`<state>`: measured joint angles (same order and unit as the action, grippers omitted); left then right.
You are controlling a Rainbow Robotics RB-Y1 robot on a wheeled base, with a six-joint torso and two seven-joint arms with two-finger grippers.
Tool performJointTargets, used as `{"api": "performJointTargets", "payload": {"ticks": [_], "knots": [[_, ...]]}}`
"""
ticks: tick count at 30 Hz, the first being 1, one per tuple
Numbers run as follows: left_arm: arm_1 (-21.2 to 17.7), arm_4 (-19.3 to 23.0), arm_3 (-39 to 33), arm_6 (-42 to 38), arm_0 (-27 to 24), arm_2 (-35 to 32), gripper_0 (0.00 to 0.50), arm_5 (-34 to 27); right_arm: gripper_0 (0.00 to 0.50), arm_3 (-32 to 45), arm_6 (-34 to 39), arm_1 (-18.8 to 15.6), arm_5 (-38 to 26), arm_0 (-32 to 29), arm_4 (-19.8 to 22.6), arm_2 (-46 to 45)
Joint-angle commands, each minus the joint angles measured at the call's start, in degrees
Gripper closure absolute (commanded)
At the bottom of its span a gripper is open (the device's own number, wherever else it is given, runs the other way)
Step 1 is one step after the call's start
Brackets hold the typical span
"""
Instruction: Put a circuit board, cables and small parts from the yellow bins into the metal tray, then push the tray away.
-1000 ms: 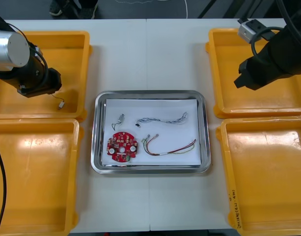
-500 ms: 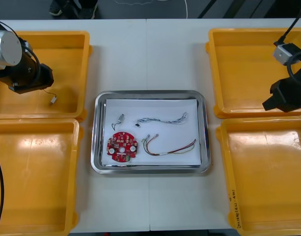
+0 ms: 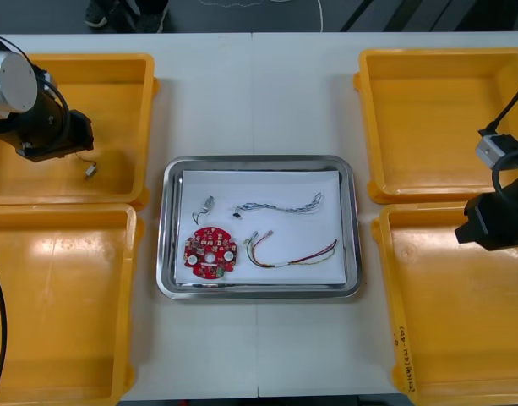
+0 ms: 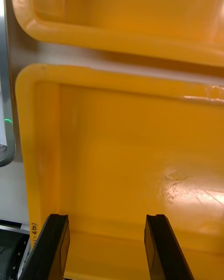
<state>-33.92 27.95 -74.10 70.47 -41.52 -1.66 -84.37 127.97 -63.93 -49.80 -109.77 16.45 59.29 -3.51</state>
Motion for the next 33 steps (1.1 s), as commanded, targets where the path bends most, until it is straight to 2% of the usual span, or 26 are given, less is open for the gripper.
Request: {"api": "performJointTargets", "payload": {"ticks": [1,7,15,24,33], "knots": [[-2.38,1.49,-5.17,7.32,0.22,-1.60,0.000,-3.87,0.035,2.55,5.66,-2.40,-0.23,-3.00,-0.75,-2.12],[-2.38,2.72,-7.28,7.40,0.22,0.95,0.000,-6.95,0.033,3.08,6.62,-2.40,-0.23,-5.37,-2.34,-2.12],[-1.68,2.99,-5.44,7.40,0.22,3.77,0.000,-5.19,0.035,3.08,7.24,-2.05,-0.23,-5.37,-3.48,-2.12],[-0.63,2.63,-2.45,8.11,0.22,4.20,0.000,-3.52,0.033,3.08,5.48,1.64,-0.23,-5.29,-8.05,-3.52],[-0.63,3.60,3.44,9.43,-1.54,4.20,0.000,-1.15,0.035,3.08,3.81,3.84,-0.23,-5.29,-9.63,-4.67]]}}
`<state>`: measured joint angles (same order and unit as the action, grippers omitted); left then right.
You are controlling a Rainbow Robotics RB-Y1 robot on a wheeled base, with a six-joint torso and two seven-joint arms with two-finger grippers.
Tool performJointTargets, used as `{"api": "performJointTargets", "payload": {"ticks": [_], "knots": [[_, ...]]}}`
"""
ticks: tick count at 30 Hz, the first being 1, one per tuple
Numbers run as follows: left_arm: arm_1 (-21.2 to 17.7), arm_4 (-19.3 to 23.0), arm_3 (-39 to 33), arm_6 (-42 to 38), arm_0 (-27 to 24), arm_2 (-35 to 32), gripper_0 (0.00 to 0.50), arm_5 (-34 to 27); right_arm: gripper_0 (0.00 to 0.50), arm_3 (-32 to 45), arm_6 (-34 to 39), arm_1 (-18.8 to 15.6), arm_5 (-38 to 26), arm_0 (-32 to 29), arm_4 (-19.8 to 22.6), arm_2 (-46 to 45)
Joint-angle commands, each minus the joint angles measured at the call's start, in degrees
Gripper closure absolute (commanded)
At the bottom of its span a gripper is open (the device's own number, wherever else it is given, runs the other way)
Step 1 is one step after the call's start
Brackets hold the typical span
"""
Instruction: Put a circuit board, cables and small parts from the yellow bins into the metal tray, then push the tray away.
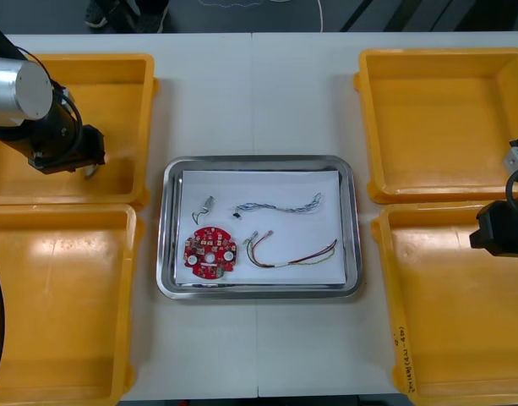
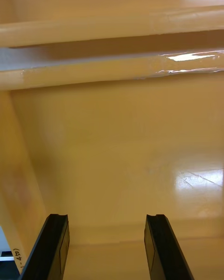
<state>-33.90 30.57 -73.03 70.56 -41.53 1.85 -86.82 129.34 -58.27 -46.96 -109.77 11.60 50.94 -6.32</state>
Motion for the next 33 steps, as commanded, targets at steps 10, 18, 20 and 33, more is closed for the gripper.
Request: {"api": "performJointTargets", "payload": {"ticks": [10,18,20,33], "knots": [[-0.20,1.77,3.95,10.04,-1.80,1.49,0.000,2.71,0.032,1.71,-3.52,3.98,-0.23,-0.52,-4.19,-1.85],[0.24,1.95,5.09,10.04,-1.71,1.49,0.275,2.71,0.032,1.71,-3.61,4.24,-0.23,-0.52,-3.92,-1.85],[0.24,2.03,5.09,10.04,-1.80,1.49,0.455,2.71,0.032,1.71,-3.69,4.24,-0.23,-0.52,-3.92,-1.85],[-0.55,2.21,4.92,10.04,-3.64,1.23,0.500,1.13,0.033,1.71,-5.01,6.44,-0.23,-0.52,-4.80,-1.76]]}}
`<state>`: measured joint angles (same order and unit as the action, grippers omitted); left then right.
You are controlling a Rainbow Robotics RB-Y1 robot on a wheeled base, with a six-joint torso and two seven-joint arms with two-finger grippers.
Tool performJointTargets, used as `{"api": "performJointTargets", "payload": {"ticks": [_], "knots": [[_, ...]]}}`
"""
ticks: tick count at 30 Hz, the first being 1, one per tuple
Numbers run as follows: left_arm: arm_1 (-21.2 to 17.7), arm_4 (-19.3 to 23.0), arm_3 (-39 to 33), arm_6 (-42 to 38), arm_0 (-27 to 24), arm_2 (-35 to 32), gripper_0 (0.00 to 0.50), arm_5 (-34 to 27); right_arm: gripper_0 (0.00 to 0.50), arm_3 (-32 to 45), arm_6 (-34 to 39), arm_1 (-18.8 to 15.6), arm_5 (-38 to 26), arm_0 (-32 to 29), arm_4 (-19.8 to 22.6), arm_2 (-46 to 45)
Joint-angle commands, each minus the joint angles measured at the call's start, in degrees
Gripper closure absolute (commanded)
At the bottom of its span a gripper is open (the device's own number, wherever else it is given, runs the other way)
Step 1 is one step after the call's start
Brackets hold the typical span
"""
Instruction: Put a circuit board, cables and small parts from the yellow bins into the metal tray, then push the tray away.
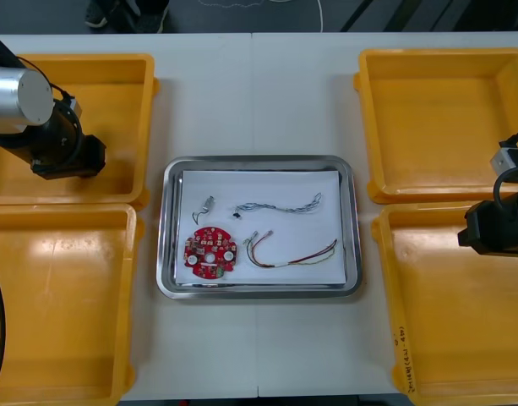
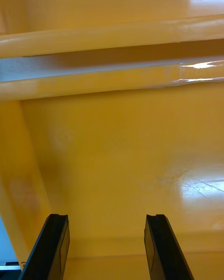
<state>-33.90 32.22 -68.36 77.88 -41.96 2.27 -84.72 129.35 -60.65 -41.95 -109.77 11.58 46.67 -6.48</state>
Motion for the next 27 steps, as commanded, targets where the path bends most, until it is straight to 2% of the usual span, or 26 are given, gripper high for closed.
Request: {"api": "performJointTargets", "payload": {"ticks": [1,6,11,16,27], "knots": [[-0.91,0.65,-0.02,2.54,-3.83,0.63,0.500,-1.85,0.034,1.61,-2.81,1.70,-0.23,-0.51,-0.53,-1.61],[-2.05,1.00,-3.89,2.01,-4.80,-2.36,0.500,-5.98,0.033,1.70,-3.51,2.23,-0.23,-0.77,-0.35,-0.99],[-1.96,0.65,-10.13,1.57,-4.80,-6.40,0.500,-11.69,0.033,1.70,-4.12,2.23,-0.23,-0.86,-2.28,1.56],[-2.05,0.83,-16.02,-0.98,-4.80,-8.07,0.500,-16.79,0.034,1.70,-4.74,2.40,-0.23,-1.03,-1.93,1.56],[-1.87,2.94,-27.44,-15.57,-4.89,-2.62,0.500,-24.44,0.034,1.70,-5.88,2.49,-0.23,-1.47,-1.67,1.56]]}}
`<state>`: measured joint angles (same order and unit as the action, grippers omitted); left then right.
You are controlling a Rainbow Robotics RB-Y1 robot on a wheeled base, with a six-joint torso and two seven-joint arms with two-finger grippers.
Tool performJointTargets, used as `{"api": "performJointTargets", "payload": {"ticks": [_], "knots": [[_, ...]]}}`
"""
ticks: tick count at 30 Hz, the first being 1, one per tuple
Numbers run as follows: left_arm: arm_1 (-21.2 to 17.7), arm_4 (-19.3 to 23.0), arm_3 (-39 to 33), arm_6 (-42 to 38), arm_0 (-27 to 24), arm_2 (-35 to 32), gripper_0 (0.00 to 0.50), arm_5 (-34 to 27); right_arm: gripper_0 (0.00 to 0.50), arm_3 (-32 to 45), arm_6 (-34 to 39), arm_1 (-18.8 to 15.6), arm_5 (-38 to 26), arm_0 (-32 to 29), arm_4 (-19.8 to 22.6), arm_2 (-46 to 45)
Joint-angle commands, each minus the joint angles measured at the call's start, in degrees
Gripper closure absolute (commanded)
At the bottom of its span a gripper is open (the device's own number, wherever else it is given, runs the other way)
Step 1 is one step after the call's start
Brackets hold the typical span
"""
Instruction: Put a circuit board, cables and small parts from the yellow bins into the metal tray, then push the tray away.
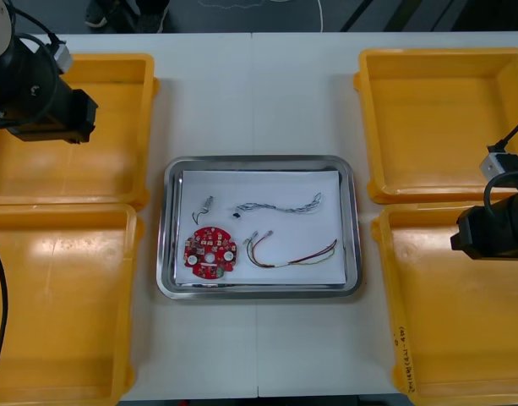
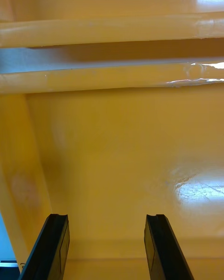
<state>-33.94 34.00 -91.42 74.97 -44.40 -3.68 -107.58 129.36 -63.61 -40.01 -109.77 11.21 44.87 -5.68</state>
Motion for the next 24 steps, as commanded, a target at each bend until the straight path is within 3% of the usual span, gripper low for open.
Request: {"api": "performJointTargets", "payload": {"ticks": [1,13,24], "knots": [[-1.66,1.42,-5.34,-14.15,-2.45,4.12,0.500,-2.11,0.033,1.68,-3.18,0.54,-0.23,-1.11,0.30,0.76],[2.91,3.09,-9.56,-22.06,-5.09,12.55,0.500,-2.42,0.033,1.68,-2.92,0.46,-0.23,-1.72,1.54,0.76],[12.05,-2.01,-9.48,-23.12,-5.96,17.30,0.500,-2.42,0.033,1.86,-3.89,0.54,-0.23,-2.25,5.40,0.85]]}}
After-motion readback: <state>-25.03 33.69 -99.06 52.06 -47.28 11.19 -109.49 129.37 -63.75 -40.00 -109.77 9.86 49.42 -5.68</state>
